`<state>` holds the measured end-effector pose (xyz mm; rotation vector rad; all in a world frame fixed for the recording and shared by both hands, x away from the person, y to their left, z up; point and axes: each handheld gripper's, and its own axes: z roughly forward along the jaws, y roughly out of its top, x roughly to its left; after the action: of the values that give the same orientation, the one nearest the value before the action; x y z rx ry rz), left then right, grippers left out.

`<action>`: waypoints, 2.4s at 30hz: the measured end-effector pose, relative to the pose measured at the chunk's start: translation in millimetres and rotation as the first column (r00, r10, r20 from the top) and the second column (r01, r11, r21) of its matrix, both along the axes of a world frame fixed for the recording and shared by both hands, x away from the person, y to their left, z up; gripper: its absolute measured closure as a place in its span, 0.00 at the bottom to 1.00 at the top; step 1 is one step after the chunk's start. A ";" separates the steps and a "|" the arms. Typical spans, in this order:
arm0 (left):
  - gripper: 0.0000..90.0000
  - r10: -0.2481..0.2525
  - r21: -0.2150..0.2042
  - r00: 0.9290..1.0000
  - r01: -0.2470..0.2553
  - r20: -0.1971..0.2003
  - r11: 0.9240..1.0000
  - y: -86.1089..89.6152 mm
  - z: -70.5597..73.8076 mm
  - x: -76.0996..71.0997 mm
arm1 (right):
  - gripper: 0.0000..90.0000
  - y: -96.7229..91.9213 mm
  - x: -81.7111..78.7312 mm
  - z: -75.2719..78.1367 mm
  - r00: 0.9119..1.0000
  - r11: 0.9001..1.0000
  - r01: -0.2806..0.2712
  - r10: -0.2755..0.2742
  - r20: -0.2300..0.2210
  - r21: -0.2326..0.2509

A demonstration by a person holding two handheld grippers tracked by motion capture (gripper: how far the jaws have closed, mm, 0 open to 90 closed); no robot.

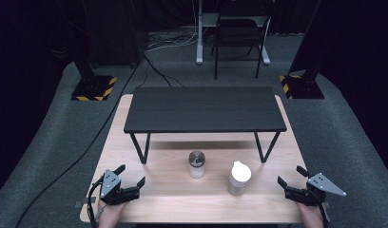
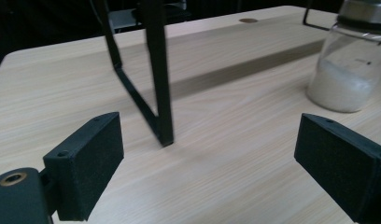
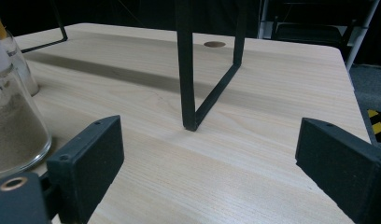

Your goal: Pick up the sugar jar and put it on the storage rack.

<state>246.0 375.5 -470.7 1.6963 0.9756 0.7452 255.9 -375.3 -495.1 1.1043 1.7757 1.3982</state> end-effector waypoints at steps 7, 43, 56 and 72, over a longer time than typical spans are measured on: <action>0.09 -0.115 -0.027 0.993 0.115 -0.010 0.993 -1.2 12.8 13.1 | 0.08 1.7 -0.5 0.2 1.000 1.000 0.005 -0.005 -0.005 -0.001; 0.11 -0.335 0.091 0.935 0.346 -0.118 0.934 -115.1 35.9 99.7 | 0.08 1.1 -0.7 -0.8 1.000 1.000 0.004 -0.004 -0.012 0.008; 0.13 -0.316 0.124 0.933 0.339 -0.173 0.933 -151.8 20.8 111.8 | 0.08 0.4 -0.4 -0.8 1.000 1.000 0.000 0.000 -0.013 0.009; 0.33 -0.286 0.101 0.946 0.303 -0.150 0.948 -157.4 9.4 108.4 | 0.09 -0.4 -0.5 -0.6 1.000 1.000 -0.001 0.001 -0.016 0.012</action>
<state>354.5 218.0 -461.3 1.9674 0.7521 0.5070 255.4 -375.7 -495.6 1.1238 1.7816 1.4059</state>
